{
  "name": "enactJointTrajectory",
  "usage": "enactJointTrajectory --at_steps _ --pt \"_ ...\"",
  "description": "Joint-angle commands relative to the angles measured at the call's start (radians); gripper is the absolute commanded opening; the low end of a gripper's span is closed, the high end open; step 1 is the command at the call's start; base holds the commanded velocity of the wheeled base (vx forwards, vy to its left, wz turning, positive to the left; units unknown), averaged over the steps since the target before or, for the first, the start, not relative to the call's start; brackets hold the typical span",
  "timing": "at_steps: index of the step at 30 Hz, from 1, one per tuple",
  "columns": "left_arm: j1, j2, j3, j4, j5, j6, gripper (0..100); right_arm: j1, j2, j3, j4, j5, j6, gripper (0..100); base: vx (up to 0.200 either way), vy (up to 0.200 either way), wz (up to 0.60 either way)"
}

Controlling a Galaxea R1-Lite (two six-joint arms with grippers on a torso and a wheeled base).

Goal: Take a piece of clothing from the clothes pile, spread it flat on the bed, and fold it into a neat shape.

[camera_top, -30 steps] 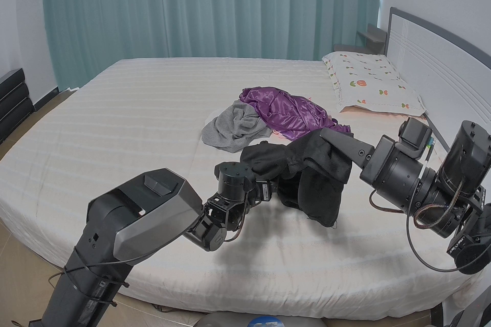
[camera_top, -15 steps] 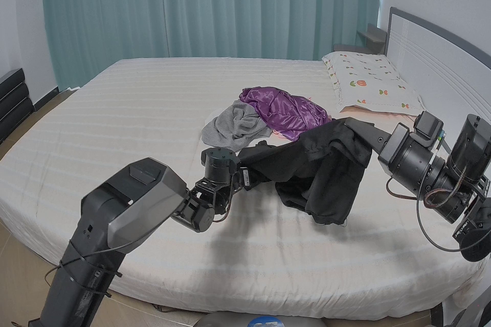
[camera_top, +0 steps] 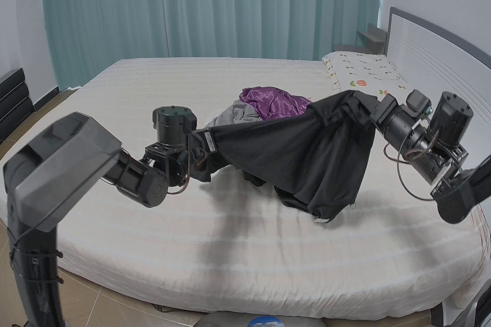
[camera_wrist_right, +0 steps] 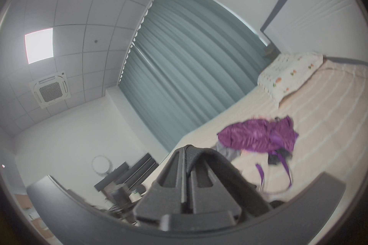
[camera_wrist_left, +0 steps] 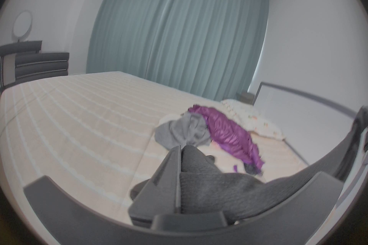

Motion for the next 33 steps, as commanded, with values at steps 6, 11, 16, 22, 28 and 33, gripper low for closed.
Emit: enactJointTrajectory --at_steps 6,11,16,22,28,33 --pt "0.001 -0.358 0.052 0.100 0.004 -0.150 0 -0.064 0.107 -0.272 -0.022 -0.057 -0.060 0 0.000 0.000 0.00" --pt "0.001 -0.352 0.149 0.090 0.001 -0.238 0 -0.036 0.120 -0.083 -0.047 -0.048 -0.052 0 0.000 0.000 0.00" --pt "-0.041 -0.313 0.268 0.084 -0.006 -0.311 0 -0.021 0.249 0.065 -0.152 -0.057 0.023 0 0.000 0.000 0.00" --pt "-0.045 -0.269 0.371 0.060 -0.066 -0.422 0 0.002 0.320 0.179 -0.238 -0.062 0.040 0 0.000 0.000 0.00" --pt "-0.055 -0.243 0.466 -0.018 -0.092 -0.443 0 0.002 0.301 0.210 -0.240 -0.094 0.043 0 0.000 0.000 0.00" --pt "-0.064 -0.246 0.551 -0.103 -0.092 -0.443 0 -0.007 0.297 0.250 -0.258 -0.096 0.075 0 0.000 0.000 0.00"
